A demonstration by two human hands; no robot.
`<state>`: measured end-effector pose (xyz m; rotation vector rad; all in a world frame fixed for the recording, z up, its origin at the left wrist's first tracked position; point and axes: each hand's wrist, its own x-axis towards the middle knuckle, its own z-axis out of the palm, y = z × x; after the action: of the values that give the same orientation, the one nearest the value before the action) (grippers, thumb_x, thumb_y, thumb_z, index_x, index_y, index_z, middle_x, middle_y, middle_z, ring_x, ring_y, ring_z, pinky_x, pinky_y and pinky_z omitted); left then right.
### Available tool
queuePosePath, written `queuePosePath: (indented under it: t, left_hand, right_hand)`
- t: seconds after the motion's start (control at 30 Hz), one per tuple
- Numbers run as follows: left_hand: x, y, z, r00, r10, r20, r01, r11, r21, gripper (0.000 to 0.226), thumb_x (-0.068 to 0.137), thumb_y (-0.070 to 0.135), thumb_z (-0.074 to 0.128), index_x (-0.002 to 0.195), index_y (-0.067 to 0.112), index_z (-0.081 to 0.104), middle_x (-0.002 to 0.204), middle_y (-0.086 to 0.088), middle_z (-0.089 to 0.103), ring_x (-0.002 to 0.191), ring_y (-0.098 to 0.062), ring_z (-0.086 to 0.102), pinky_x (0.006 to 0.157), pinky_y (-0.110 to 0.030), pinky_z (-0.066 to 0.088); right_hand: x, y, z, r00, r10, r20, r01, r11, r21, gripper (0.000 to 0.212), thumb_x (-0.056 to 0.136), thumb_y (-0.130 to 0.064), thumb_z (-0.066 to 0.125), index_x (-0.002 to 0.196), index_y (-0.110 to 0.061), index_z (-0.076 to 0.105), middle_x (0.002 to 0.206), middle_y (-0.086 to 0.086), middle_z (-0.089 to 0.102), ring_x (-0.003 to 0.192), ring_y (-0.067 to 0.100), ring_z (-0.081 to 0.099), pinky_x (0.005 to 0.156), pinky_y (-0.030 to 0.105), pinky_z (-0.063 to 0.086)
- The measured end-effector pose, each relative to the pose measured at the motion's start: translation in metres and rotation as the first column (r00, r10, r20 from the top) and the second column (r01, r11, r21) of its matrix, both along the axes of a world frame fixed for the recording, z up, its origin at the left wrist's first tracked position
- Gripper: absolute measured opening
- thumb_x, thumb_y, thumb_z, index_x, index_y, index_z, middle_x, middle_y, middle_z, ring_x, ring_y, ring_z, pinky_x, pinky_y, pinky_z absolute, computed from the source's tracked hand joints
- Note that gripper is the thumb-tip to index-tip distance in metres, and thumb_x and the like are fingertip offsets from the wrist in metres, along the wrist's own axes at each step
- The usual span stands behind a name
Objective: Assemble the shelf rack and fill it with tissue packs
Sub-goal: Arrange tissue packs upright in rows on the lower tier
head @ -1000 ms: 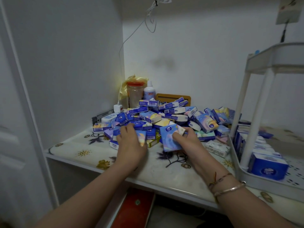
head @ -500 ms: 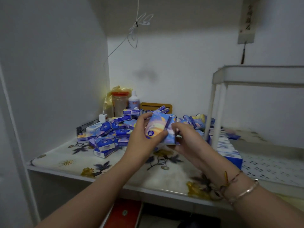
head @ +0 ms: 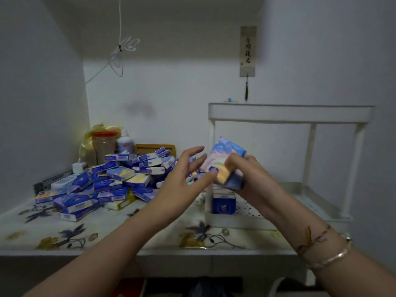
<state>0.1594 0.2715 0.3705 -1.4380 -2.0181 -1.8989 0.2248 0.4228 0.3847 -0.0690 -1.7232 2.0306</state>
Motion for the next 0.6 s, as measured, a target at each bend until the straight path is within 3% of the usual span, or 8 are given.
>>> queuePosePath:
  t: [0.07,0.17,0.27,0.37,0.43,0.53,0.6]
  left_hand:
    - [-0.001,0.01,0.001,0.998,0.031,0.058,-0.032,0.999,0.021,0.036,0.095,0.03,0.054,0.13,0.033,0.045,0.128,0.016,0.056,0.107,0.017,0.052,0.076,0.0,0.043]
    - [-0.02,0.03,-0.005,0.978,0.124,0.17,-0.136,0.989,0.062,0.024,0.1,0.03,0.045,0.123,0.028,0.051,0.112,0.018,0.059,0.094,0.016,0.054,0.062,0.002,0.041]
    - [-0.047,0.05,-0.019,0.941,0.184,0.282,-0.209,0.976,0.061,0.027,0.102,0.033,0.036,0.117,0.025,0.057,0.119,0.009,0.06,0.109,-0.002,0.056,0.08,-0.013,0.043]
    - [-0.071,0.072,-0.032,0.903,0.196,0.383,-0.209,0.978,-0.007,0.038,0.101,0.042,0.032,0.117,0.025,0.061,0.124,0.008,0.061,0.121,-0.01,0.053,0.101,-0.033,0.041]
    - [-0.084,0.087,-0.036,0.868,0.175,0.464,-0.187,0.982,-0.021,0.038,0.101,0.043,0.032,0.112,0.024,0.063,0.126,0.001,0.061,0.122,-0.017,0.053,0.104,-0.044,0.042]
    - [-0.1,0.108,-0.036,0.804,0.146,0.576,-0.166,0.986,-0.018,0.027,0.101,0.036,0.041,0.091,0.024,0.064,0.105,-0.008,0.066,0.096,-0.02,0.063,0.091,-0.042,0.052]
    - [-0.11,0.12,-0.039,0.753,0.111,0.649,-0.135,0.991,-0.012,0.028,0.101,0.031,0.043,0.083,0.022,0.063,0.07,0.0,0.067,0.063,-0.01,0.064,0.062,-0.025,0.055]
  right_hand:
    - [0.01,0.024,0.002,0.998,-0.055,-0.016,0.055,0.998,-0.031,0.056,0.065,-0.014,0.06,0.117,0.003,0.049,0.109,0.018,0.063,0.085,0.024,0.068,0.068,0.034,0.059]
    - [0.019,0.06,0.001,0.987,-0.159,0.03,0.16,0.986,-0.047,0.035,0.06,-0.012,0.056,0.094,-0.003,0.055,0.091,0.016,0.059,0.076,0.023,0.063,0.071,0.032,0.058]
    - [0.015,0.087,-0.003,0.959,-0.237,0.155,0.238,0.971,0.013,0.015,0.07,-0.007,0.059,0.085,-0.005,0.056,0.079,0.012,0.057,0.057,0.016,0.063,0.061,0.032,0.058]
    - [-0.008,0.106,-0.009,0.906,-0.307,0.292,0.272,0.95,0.155,0.036,0.068,-0.005,0.06,0.104,-0.001,0.061,0.078,0.013,0.063,0.054,0.015,0.064,0.05,0.027,0.055]
    - [-0.029,0.114,-0.014,0.885,-0.317,0.342,0.257,0.943,0.211,0.032,0.077,0.005,0.056,0.109,-0.002,0.06,0.078,0.014,0.063,0.051,0.015,0.063,0.048,0.025,0.053]
    - [-0.057,0.123,-0.02,0.843,-0.329,0.427,0.226,0.935,0.273,0.02,0.08,0.017,0.049,0.086,-0.001,0.057,0.049,0.005,0.057,0.033,0.007,0.055,0.036,0.015,0.042]
    - [-0.068,0.12,-0.023,0.831,-0.313,0.46,0.215,0.943,0.252,0.028,0.079,0.021,0.046,0.074,-0.005,0.055,0.042,0.002,0.056,0.033,0.008,0.054,0.034,0.012,0.038]
